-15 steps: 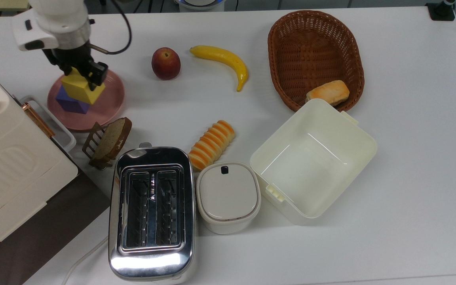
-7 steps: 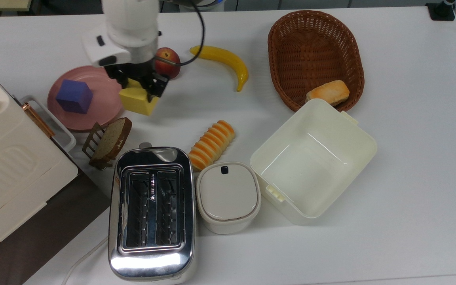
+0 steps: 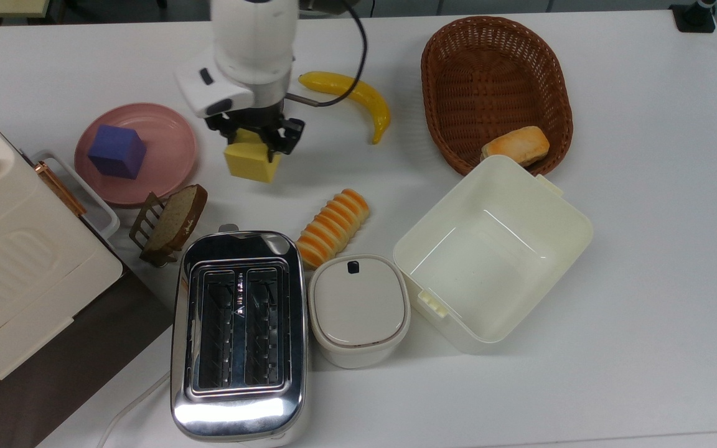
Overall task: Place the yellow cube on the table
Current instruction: 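Lift the yellow cube off the purple cube and carry it toward the toaster, then lower the yellow cube onto the table and open the gripper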
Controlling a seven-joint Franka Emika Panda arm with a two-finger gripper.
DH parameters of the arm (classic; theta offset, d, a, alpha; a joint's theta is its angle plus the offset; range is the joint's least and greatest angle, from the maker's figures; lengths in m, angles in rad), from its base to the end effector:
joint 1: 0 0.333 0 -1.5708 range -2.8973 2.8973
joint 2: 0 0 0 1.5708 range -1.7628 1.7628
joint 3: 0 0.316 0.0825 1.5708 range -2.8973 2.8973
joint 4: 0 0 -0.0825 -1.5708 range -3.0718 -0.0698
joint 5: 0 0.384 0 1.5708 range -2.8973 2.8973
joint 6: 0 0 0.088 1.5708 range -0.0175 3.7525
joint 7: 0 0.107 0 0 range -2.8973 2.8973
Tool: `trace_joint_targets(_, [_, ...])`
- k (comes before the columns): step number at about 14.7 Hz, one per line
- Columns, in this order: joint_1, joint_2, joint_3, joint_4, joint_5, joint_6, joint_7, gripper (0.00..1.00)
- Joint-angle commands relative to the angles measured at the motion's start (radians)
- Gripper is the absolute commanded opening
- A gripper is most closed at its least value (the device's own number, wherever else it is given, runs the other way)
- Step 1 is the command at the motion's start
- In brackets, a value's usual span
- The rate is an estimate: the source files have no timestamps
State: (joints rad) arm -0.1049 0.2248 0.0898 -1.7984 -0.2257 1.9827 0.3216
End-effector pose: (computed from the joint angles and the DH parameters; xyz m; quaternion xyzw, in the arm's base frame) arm 0.6161 -0.0265 0.4202 0.9882 -0.1211 -0.0050 0.0942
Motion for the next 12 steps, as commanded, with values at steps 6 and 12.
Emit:
trace_joint_targets(6, [0.091, -0.010, -0.001, -0.021, -0.020, -0.061, 0.027, 0.22])
trace_joint_targets(12, [0.093, -0.005, 0.014, -0.019, -0.034, -0.061, 0.027, 1.00])
